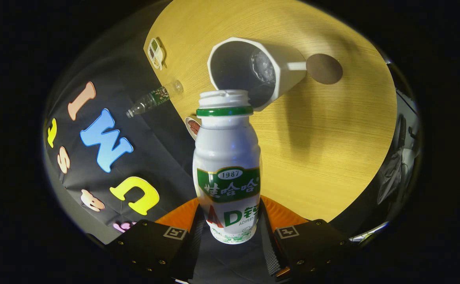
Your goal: Take the bottle from table, then pour the juice into the cup, finally place the bottle on the coaster
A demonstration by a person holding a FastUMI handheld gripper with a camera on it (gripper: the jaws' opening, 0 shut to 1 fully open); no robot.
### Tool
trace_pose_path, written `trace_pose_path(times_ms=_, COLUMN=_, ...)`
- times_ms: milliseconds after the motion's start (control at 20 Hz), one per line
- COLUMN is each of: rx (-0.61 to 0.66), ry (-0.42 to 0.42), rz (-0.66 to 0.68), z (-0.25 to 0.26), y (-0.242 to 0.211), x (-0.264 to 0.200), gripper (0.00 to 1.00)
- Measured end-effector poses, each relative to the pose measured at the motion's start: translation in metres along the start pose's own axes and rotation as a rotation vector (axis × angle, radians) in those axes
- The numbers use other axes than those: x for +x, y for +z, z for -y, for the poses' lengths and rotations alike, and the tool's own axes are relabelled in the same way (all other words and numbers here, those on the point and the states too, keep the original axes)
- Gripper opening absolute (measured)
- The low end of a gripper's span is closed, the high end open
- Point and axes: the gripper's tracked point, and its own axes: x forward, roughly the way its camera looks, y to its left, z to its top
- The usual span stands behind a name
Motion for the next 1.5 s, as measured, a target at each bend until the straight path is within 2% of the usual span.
trace_pose_path(times_ms=550, rx=-0.222, ry=-0.038, rz=0.033, z=0.025, y=0.004, x=-0.004, gripper=0.67)
trace_pose_path(times_ms=950, rx=-0.467, ry=-0.064, rz=0.157, z=0.046, y=0.014, x=0.007, gripper=0.67)
trace_pose_path(times_ms=1350, rx=-0.798, ry=-0.072, rz=0.293, z=0.046, y=0.014, x=0.016, gripper=0.67)
trace_pose_path(times_ms=1500, rx=-0.958, ry=-0.089, rz=0.358, z=0.046, y=0.016, x=0.017, gripper=0.67)
